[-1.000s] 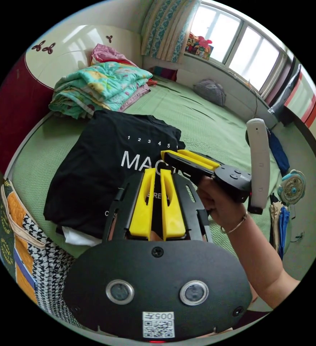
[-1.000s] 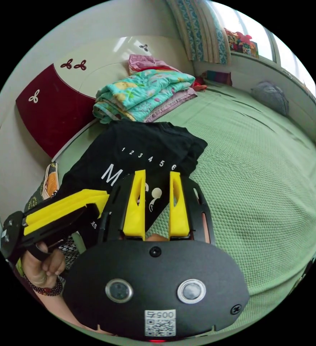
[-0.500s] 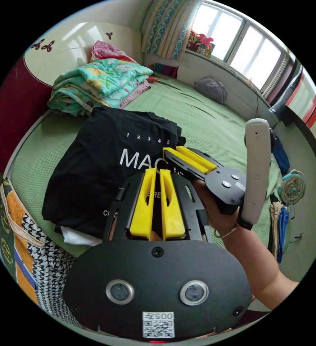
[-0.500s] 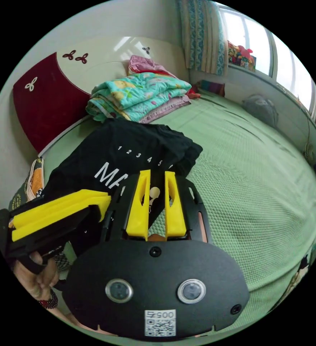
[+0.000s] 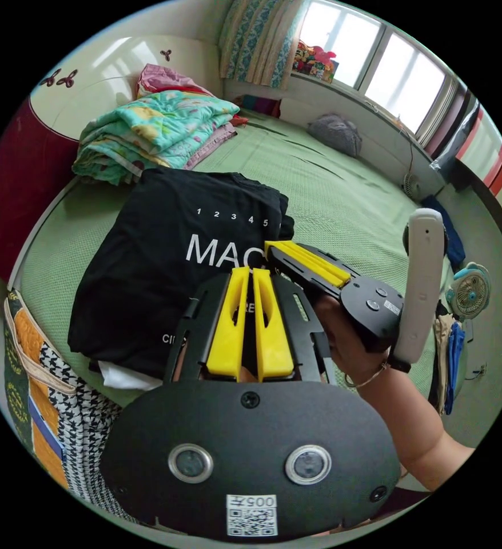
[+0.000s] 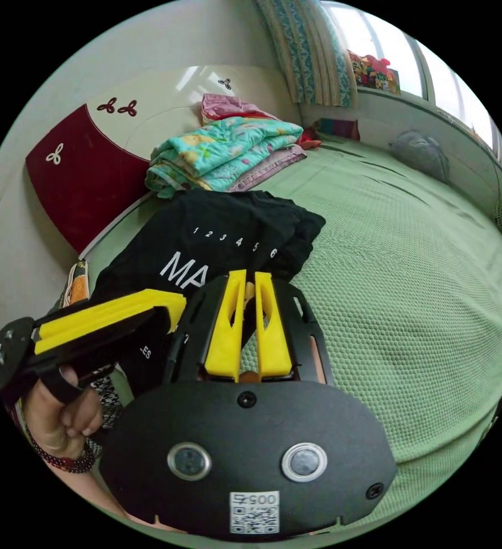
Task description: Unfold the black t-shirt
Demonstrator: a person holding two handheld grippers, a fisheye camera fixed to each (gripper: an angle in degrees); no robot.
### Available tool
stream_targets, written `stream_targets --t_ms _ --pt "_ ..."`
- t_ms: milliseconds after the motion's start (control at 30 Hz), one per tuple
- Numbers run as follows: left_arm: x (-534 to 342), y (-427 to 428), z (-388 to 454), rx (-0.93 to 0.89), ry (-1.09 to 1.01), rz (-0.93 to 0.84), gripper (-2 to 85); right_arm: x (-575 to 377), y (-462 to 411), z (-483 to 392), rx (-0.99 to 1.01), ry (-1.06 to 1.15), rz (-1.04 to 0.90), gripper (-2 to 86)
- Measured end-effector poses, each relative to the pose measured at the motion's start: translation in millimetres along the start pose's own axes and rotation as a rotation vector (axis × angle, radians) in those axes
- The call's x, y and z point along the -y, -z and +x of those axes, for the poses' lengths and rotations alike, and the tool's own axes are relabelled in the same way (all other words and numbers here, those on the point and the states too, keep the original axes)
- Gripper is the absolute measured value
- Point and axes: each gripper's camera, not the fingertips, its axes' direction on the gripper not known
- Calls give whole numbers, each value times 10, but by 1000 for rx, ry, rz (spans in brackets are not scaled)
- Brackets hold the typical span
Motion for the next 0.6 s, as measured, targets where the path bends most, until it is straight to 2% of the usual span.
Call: stream_targets --t_ms 233,500,600 --pt "40 -110 157 -5 -2 3 15 281 -167 -43 -24 0 -32 9" --pt "39 -190 353 32 1 -7 -4 245 340 -67 -70 94 38 -14" --pt "-5 -189 474 13 -6 3 -6 247 539 111 -176 90 45 -14"
